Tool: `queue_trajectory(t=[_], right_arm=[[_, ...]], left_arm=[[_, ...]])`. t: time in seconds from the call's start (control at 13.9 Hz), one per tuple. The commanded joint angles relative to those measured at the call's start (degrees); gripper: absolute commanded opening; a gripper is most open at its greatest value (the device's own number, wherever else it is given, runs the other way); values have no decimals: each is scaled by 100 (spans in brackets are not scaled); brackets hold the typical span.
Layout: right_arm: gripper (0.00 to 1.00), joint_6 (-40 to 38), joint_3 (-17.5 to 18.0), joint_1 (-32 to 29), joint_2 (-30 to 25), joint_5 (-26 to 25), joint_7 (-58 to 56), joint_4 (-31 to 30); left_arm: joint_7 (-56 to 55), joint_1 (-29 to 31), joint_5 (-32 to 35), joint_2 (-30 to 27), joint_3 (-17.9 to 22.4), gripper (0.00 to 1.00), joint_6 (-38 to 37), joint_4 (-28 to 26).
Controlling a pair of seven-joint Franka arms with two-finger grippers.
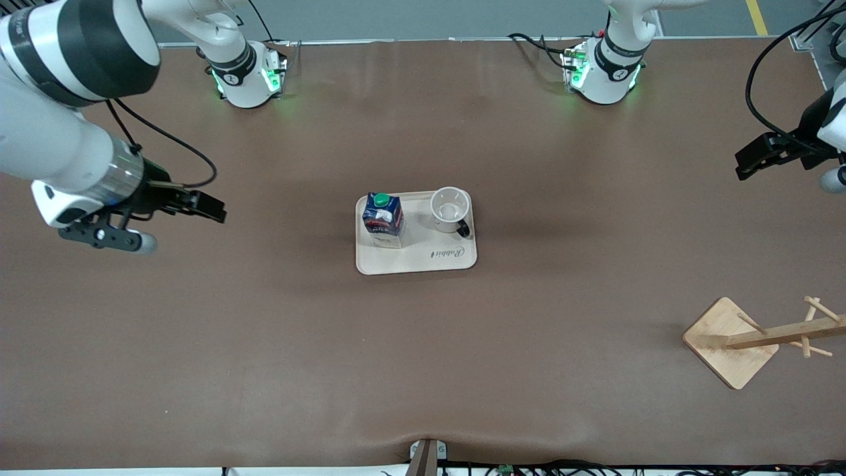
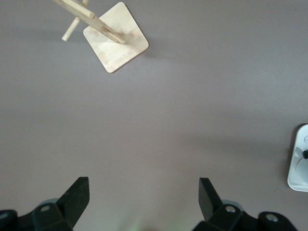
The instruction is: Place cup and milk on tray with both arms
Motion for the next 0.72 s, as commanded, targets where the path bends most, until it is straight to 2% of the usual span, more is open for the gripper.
queue_trajectory(t=[0.0, 0.14, 0.22, 0.36, 0.43, 0.65], right_arm=[[100, 204, 91, -667, -633, -88, -1194, -736], [100, 90, 99, -1116, -764, -132, -2477, -701], [100, -15, 99, -1231, -808, -149, -2709, -631], [100, -454, 90, -1259, -870, -263, -2694, -499], [100, -473, 90, -1276, -966, -299, -2685, -490], [100, -386, 117, -1224, -784, -475, -2685, -227]], left_arm=[[71, -29, -97, -329, 83, 100, 252, -430], [71, 6, -97, -513, 74, 100, 506, -614], [71, -3, -97, -505, 74, 100, 508, -589], [79, -12, -97, -444, 74, 100, 499, -475], [79, -12, -97, -435, 74, 100, 499, -466], [79, -12, -97, -409, 74, 100, 499, -466]])
